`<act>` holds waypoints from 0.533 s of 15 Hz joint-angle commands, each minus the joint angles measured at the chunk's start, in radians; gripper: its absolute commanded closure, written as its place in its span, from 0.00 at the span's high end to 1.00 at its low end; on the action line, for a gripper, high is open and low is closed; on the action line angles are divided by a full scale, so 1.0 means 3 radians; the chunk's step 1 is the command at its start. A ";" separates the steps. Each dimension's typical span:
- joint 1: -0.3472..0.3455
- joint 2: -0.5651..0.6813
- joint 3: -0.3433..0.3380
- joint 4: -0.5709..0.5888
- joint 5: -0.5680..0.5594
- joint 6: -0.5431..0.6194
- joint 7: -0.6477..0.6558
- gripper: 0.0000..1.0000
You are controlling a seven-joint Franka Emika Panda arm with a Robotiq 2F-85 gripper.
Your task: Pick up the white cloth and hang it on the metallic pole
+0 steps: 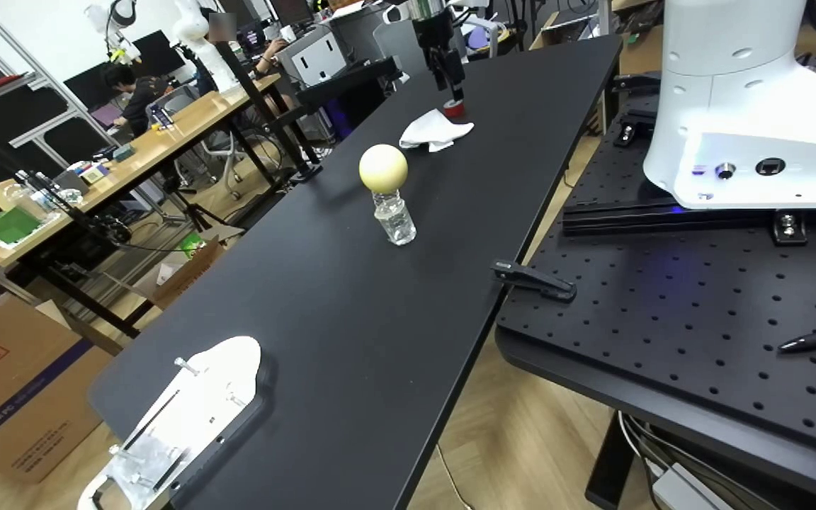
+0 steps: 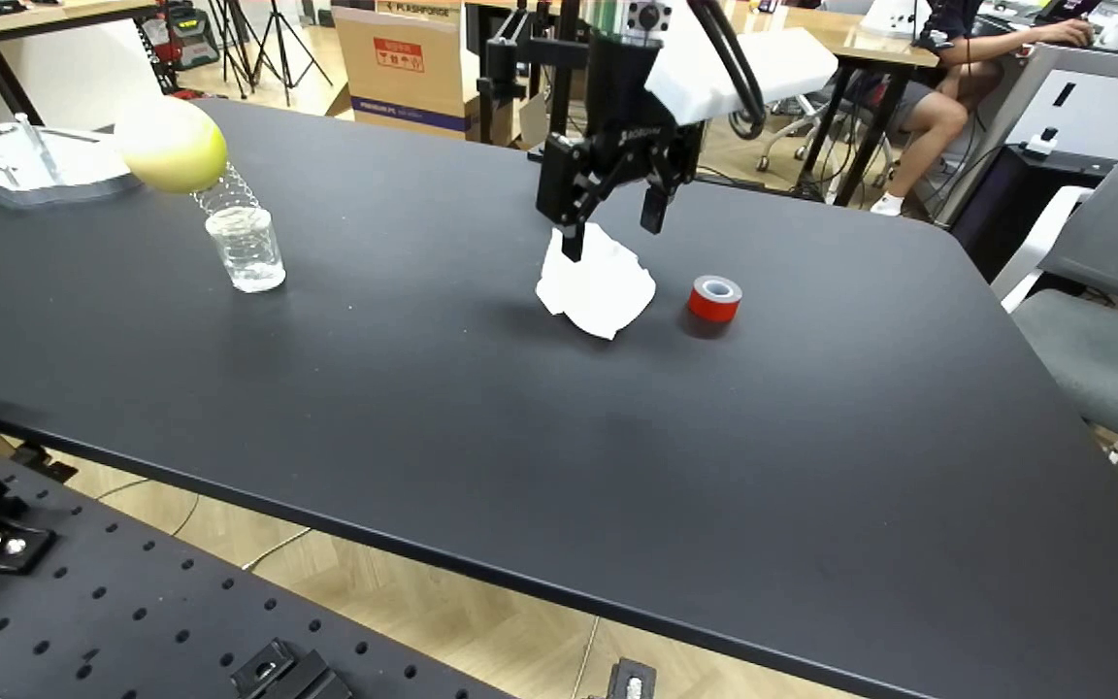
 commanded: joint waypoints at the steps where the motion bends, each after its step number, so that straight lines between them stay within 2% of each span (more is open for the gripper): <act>1: -0.0188 0.0290 0.0177 0.0263 -0.0017 -0.0027 -0.0056 1.00; 5: -0.0299 0.0491 0.0337 0.0435 -0.0083 -0.0077 -0.0142 1.00; 8: -0.0273 0.0575 0.0375 0.0545 -0.0238 -0.0042 -0.0121 1.00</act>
